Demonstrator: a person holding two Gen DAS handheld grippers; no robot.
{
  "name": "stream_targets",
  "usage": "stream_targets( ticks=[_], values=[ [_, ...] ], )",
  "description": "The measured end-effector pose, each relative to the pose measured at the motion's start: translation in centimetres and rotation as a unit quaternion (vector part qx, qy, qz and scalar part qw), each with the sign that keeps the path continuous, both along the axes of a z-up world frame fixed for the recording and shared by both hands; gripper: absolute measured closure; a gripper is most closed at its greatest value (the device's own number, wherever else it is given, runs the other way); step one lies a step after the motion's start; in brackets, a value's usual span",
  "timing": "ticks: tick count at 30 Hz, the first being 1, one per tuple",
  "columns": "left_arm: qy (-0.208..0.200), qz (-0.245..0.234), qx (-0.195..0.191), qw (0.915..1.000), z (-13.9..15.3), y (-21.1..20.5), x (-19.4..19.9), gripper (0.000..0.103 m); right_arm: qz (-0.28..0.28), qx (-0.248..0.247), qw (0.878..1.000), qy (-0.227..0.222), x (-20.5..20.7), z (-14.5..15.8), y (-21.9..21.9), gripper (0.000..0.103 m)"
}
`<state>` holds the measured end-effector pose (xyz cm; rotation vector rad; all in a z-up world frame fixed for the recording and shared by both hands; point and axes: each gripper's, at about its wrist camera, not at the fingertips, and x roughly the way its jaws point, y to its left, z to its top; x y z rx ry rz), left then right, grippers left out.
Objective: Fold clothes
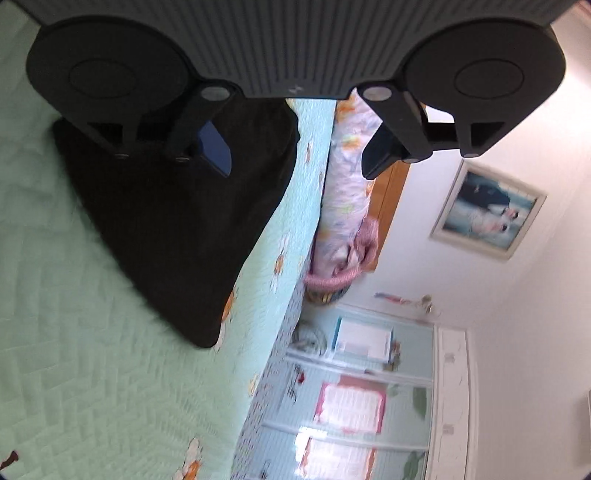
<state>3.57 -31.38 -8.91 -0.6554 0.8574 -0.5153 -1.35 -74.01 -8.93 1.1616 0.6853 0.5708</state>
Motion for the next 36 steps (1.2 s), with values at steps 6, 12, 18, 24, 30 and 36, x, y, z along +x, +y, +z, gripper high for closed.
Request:
stream_targets(
  ticks=[6,12,18,24,30,36],
  values=[
    [0.008,0.006,0.02,0.9998,0.9,-0.5,-0.2,0.054,-0.047,-0.13,0.988,0.066,-1.0,-0.4,-1.2,0.068],
    [0.007,0.014,0.026,0.9995,2.4,-0.9,-0.6,0.041,0.017,-0.088,0.996,-0.005,-0.8,3.0,2.6,0.046],
    [0.012,0.014,0.028,0.9994,1.3,-0.4,-0.6,0.039,0.059,-0.089,0.993,0.048,-0.2,-1.2,2.4,0.089],
    [0.02,0.027,0.021,0.9992,2.2,0.0,-0.2,0.039,0.03,-0.112,0.993,0.027,-0.9,1.3,1.0,0.058],
    [-0.027,0.054,-0.018,0.998,4.1,0.9,0.6,0.037,0.035,-0.053,0.998,0.002,6.5,3.1,3.4,0.054],
    [0.027,0.106,0.033,0.9935,1.3,1.2,3.7,0.033,0.02,-0.018,0.999,0.041,12.9,1.1,5.7,0.046]
  ],
)
